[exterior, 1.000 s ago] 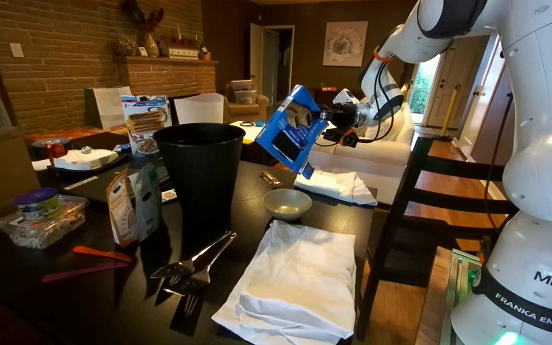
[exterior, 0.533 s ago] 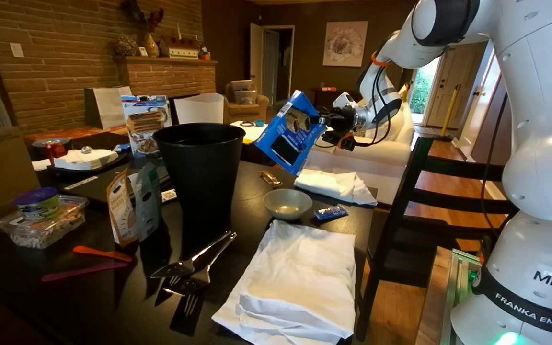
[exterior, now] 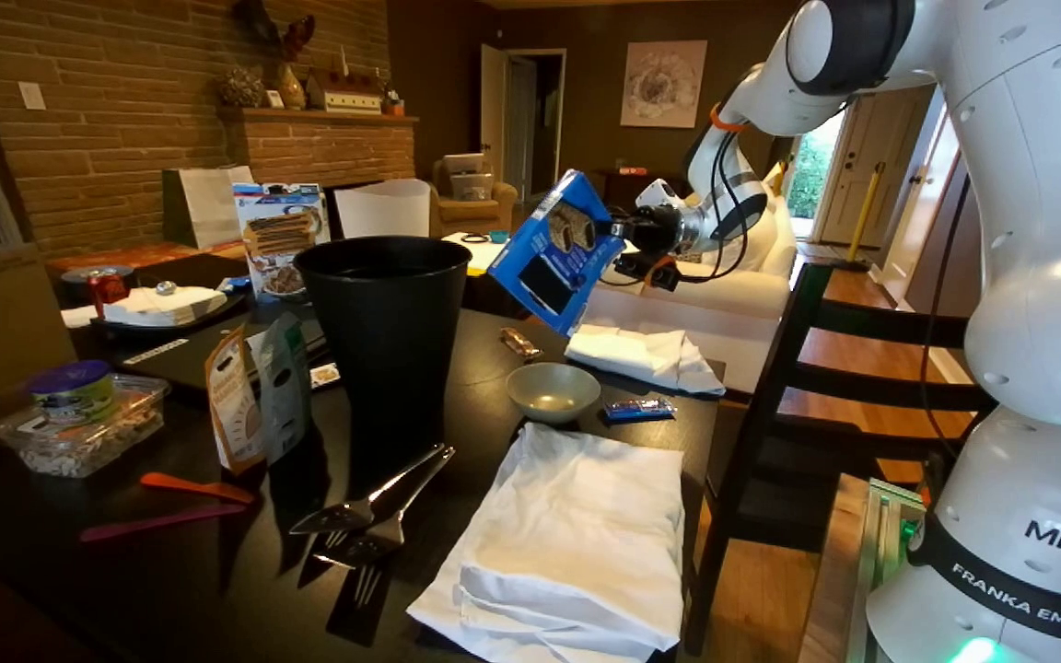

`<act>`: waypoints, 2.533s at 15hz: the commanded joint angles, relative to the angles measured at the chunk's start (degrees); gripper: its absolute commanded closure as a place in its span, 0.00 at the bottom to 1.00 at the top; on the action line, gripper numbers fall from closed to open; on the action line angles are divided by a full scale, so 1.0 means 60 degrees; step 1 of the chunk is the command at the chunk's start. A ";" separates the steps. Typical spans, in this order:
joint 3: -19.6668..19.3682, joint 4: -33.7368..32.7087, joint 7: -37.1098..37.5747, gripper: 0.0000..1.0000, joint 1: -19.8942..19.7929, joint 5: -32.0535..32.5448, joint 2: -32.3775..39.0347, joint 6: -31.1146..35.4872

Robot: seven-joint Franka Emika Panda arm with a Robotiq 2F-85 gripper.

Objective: Put the object which is in the box, on the table

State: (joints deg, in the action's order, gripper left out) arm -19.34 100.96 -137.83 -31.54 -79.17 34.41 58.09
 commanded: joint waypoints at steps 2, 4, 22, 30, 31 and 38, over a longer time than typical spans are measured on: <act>-0.0009 -0.0461 0.0093 0.91 -0.0064 -0.0187 0.0153 -0.0059; 0.0083 -0.0466 0.0577 0.91 -0.0161 -0.0504 0.0229 -0.0284; 0.0427 -0.0194 0.2872 0.91 -0.0144 -0.1304 0.0145 -0.0808; 0.0375 -0.0407 0.2682 0.91 -0.0040 -0.1007 0.0073 -0.0715; -0.0041 -0.1035 0.0898 0.91 0.0334 0.0023 0.0113 0.0175; 0.0172 -0.0954 0.0885 0.91 0.0043 -0.0610 0.0139 -0.0827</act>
State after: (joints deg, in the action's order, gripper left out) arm -18.17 96.39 -130.96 -31.05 -83.34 35.21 53.78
